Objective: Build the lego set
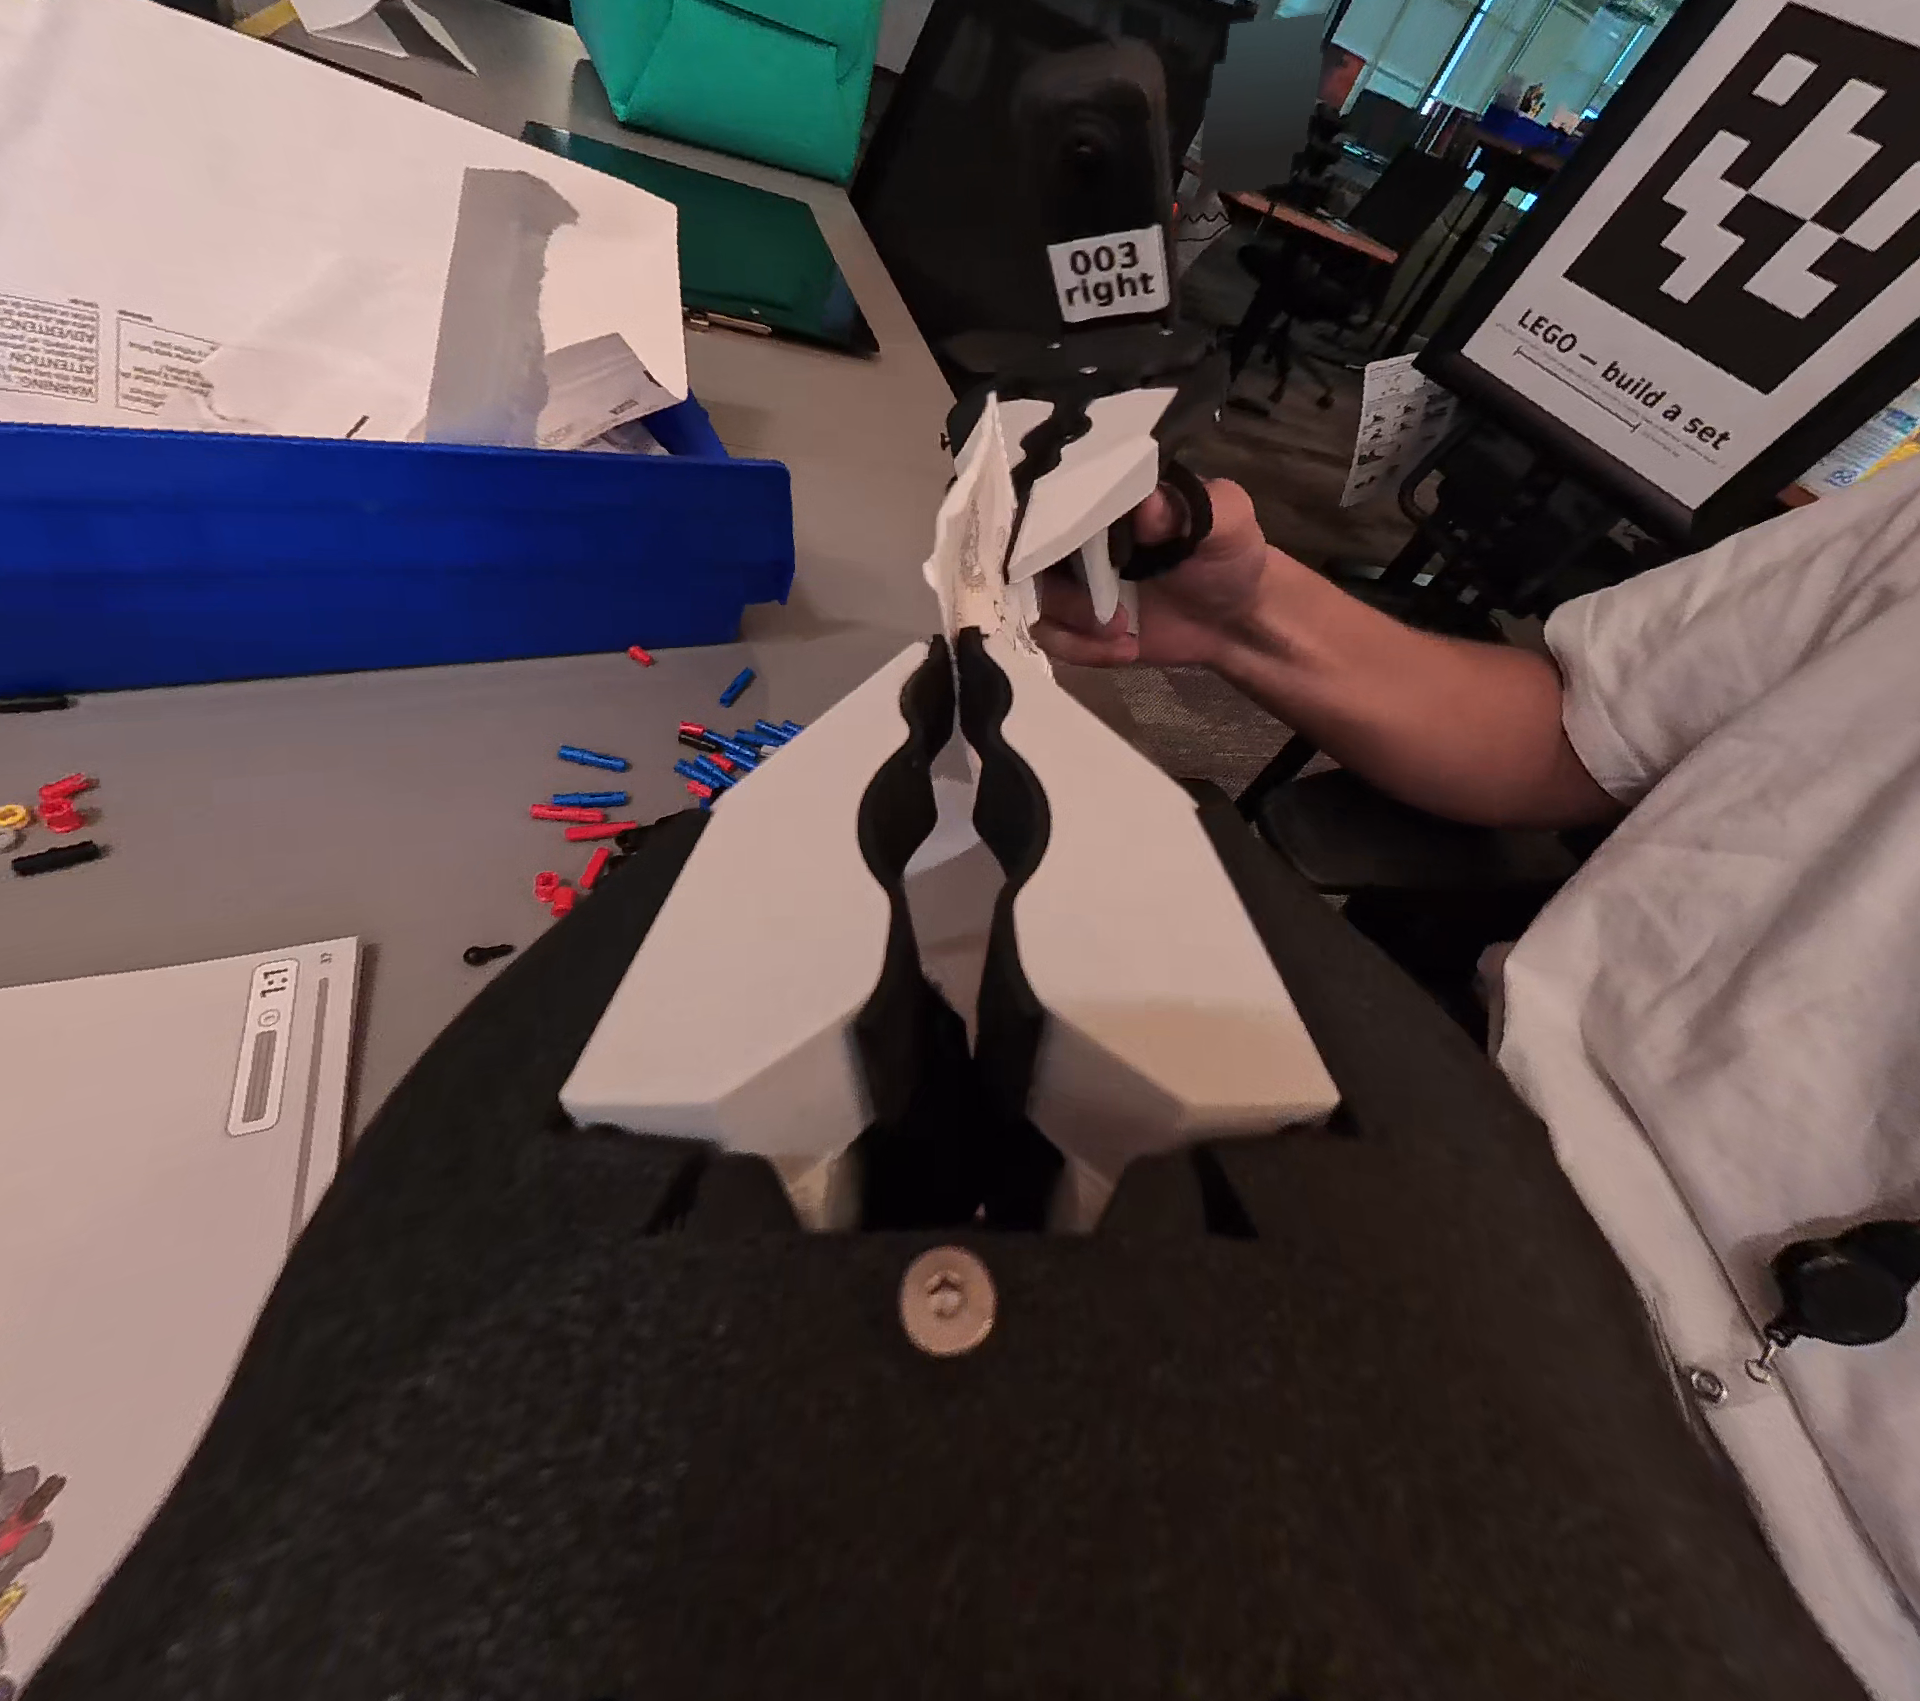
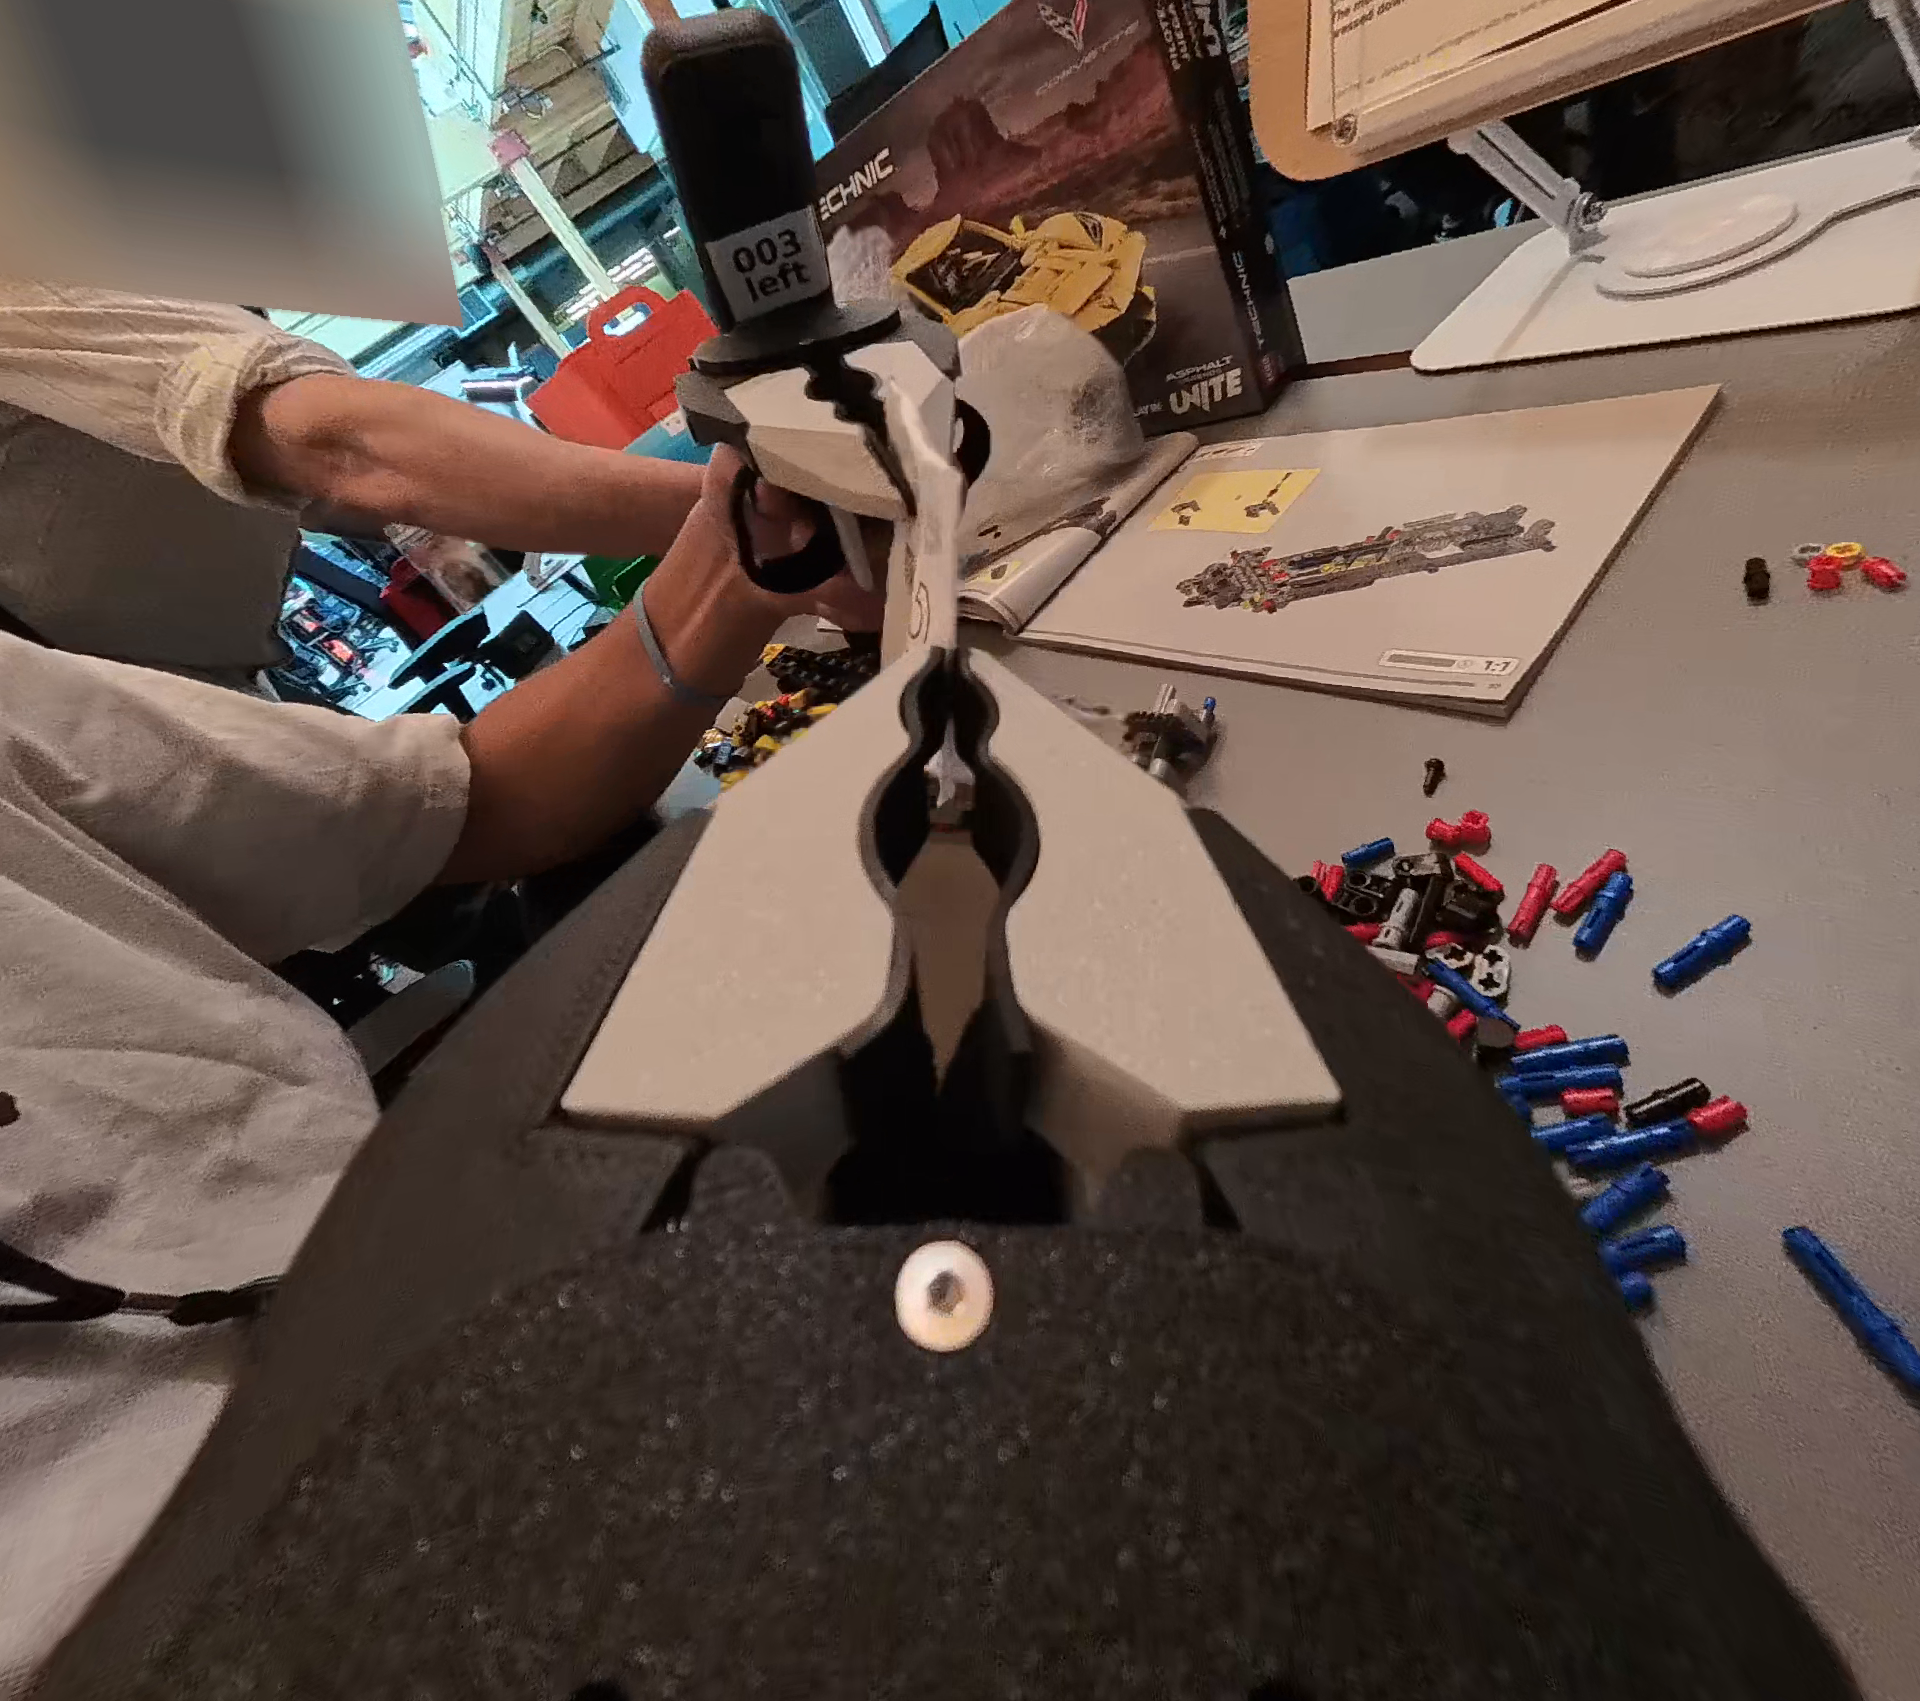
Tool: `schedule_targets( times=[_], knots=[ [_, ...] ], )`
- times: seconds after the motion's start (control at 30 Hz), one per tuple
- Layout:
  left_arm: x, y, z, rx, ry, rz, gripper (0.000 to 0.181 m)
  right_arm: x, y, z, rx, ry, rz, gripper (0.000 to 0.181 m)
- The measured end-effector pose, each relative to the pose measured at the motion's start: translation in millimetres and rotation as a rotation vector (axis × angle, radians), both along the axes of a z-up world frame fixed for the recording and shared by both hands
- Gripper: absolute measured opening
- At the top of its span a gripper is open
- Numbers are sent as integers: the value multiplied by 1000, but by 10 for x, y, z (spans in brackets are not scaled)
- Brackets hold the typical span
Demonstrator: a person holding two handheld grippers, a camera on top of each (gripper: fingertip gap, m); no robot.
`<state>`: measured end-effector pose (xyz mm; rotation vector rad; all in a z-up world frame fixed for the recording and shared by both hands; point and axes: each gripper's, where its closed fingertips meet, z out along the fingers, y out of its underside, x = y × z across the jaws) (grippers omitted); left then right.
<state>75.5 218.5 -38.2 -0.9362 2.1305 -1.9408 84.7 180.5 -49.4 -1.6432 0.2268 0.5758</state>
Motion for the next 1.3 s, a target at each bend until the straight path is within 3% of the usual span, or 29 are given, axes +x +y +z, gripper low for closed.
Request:
schedule_targets(
  times=[0.07,0.13,0.17,0.23,0.3,0.37,0.47,0.5,0.67,0.77,0.83,0.9,0.97,1.03,1.2,1.3],
  knots=[
    [3,7,-28,27,-5,19,0,37,-13,17,-31,-22,-33,0],
    [0,50,-58,92,-15,69,7,234,-135,209,-46,-148,-150,0],
    [5,93,-73,137,-23,115,17,418,-259,371,-57,-227,-241,0],
    [-42,170,-118,219,-13,196,19,915,-532,681,-137,-431,-439,0],
    [-185,213,-228,299,28,264,19,1532,-738,801,-327,-611,-607,0],
    [-408,172,-367,350,53,330,19,2059,-742,702,-494,-554,-647,0],
    [-880,-106,-594,366,65,359,20,2500,-457,621,-411,-224,-570,0],
    [-1047,-175,-677,392,58,368,20,2666,-408,450,-466,-151,-571,0],
    [-1738,-98,-931,481,99,544,20,2858,-258,-391,-755,-132,-513,6],
    [-2126,143,-996,470,213,633,19,2866,-415,-378,-781,-196,-580,29],
    [-2276,331,-958,432,259,698,25,2772,-596,-132,-722,-226,-640,37],
    [-2353,384,-927,389,280,674,25,2556,-817,247,-619,-283,-715,40],
    [-2357,426,-1007,418,303,613,25,2066,-854,603,-464,-357,-701,38],
    [-2295,421,-1143,463,342,512,24,1363,-685,687,-348,-382,-569,30],
    [-2081,304,-1392,604,321,158,14,-332,-150,56,-234,-177,-110,22],
    [-2041,422,-1514,752,273,3,9,-775,-28,-401,-257,-100,4,22]
  ],
)
